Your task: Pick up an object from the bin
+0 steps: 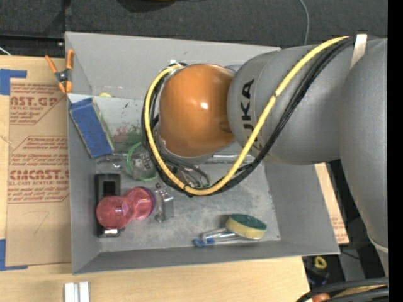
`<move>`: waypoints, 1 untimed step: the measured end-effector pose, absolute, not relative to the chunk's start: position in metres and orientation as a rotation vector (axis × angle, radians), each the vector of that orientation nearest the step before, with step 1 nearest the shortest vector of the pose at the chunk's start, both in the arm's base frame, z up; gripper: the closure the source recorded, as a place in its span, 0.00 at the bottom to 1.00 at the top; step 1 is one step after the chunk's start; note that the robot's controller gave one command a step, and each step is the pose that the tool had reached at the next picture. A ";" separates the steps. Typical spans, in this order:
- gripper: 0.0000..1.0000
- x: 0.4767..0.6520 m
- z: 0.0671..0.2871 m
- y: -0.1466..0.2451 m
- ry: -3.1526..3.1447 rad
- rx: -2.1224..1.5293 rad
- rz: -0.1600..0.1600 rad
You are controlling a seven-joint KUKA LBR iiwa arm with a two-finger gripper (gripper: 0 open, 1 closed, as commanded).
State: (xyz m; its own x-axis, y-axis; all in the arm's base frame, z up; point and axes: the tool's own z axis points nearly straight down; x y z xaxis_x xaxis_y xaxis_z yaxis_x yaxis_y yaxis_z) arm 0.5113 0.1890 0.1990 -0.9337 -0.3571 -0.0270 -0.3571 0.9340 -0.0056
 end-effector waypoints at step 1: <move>0.00 0.506 0.138 0.142 3.122 0.054 0.005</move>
Offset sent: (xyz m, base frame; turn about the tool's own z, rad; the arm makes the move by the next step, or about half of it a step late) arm -0.0215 0.0343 -0.0502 -0.1029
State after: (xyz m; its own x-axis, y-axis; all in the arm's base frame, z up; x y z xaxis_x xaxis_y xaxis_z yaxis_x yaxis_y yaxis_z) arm 0.5060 0.1424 0.1376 -0.9992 0.0348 -0.0190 0.0347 0.9994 0.0035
